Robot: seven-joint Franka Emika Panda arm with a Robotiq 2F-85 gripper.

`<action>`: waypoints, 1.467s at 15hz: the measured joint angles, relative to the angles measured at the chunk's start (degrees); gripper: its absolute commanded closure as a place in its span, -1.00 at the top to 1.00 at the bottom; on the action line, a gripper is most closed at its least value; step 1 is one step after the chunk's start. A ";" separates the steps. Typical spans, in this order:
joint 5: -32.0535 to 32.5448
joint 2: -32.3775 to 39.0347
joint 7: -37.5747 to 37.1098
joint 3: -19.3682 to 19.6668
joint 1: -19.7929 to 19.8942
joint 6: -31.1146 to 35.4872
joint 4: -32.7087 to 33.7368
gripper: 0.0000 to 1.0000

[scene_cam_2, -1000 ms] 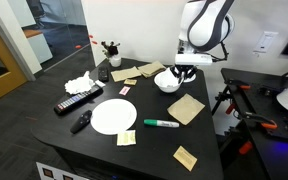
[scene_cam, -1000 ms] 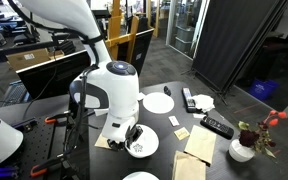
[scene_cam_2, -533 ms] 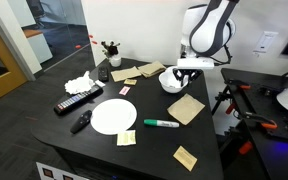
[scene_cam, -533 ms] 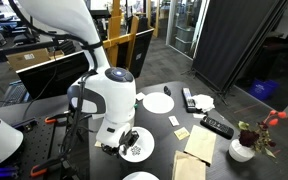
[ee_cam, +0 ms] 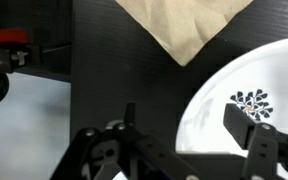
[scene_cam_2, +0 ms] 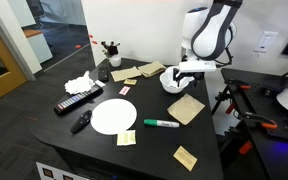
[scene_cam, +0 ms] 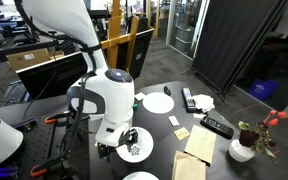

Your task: Move the white bowl to the right

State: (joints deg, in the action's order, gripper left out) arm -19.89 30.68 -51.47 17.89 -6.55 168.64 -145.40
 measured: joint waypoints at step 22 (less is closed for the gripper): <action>30.14 -23.04 0.06 3.32 -3.27 -19.15 1.27 1.00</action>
State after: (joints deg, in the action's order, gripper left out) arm 10.25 7.64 -51.41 21.21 -9.82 149.50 -144.12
